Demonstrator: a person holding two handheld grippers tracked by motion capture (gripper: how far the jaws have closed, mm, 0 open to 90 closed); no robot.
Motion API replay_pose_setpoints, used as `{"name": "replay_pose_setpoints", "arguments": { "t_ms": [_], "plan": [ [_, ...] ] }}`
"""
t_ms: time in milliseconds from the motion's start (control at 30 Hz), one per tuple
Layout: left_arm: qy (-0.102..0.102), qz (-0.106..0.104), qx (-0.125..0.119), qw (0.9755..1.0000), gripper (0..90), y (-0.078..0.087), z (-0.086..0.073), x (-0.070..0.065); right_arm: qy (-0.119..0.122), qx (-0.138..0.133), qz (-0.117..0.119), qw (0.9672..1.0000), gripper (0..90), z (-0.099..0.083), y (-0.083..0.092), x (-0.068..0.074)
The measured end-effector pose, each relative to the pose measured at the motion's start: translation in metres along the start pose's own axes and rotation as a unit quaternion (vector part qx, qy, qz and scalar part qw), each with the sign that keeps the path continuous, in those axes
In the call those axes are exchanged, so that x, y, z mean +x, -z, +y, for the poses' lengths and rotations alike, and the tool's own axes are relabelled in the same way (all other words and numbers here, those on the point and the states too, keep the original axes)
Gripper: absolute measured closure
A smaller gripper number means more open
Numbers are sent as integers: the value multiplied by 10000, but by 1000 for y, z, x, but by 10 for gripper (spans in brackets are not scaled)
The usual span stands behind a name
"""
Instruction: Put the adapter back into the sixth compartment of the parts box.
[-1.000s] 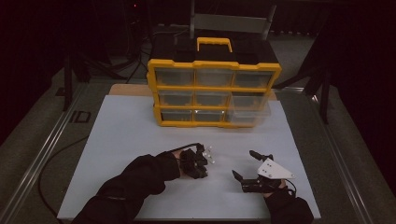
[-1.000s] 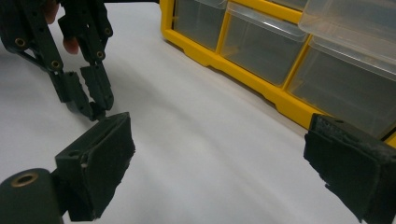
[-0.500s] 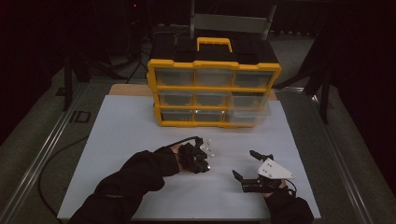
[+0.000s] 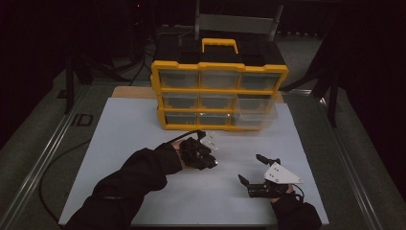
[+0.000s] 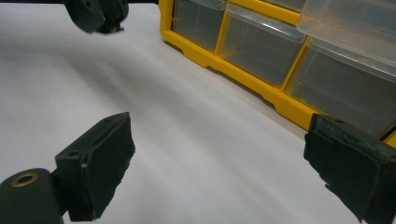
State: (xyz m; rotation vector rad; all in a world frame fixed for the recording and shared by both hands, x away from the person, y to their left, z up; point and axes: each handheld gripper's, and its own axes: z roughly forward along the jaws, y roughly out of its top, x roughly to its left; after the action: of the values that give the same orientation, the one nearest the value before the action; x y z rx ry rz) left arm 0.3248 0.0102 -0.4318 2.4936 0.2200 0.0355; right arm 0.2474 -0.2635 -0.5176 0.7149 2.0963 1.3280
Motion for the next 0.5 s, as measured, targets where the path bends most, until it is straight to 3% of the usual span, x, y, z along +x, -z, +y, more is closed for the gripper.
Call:
{"name": "replay_pose_setpoints", "arguments": {
  "t_ms": [500],
  "plan": [
    [47,125,-510,9986,776,26,24,8,16,-6,2,10000,82,0,0,0]
  ]
}}
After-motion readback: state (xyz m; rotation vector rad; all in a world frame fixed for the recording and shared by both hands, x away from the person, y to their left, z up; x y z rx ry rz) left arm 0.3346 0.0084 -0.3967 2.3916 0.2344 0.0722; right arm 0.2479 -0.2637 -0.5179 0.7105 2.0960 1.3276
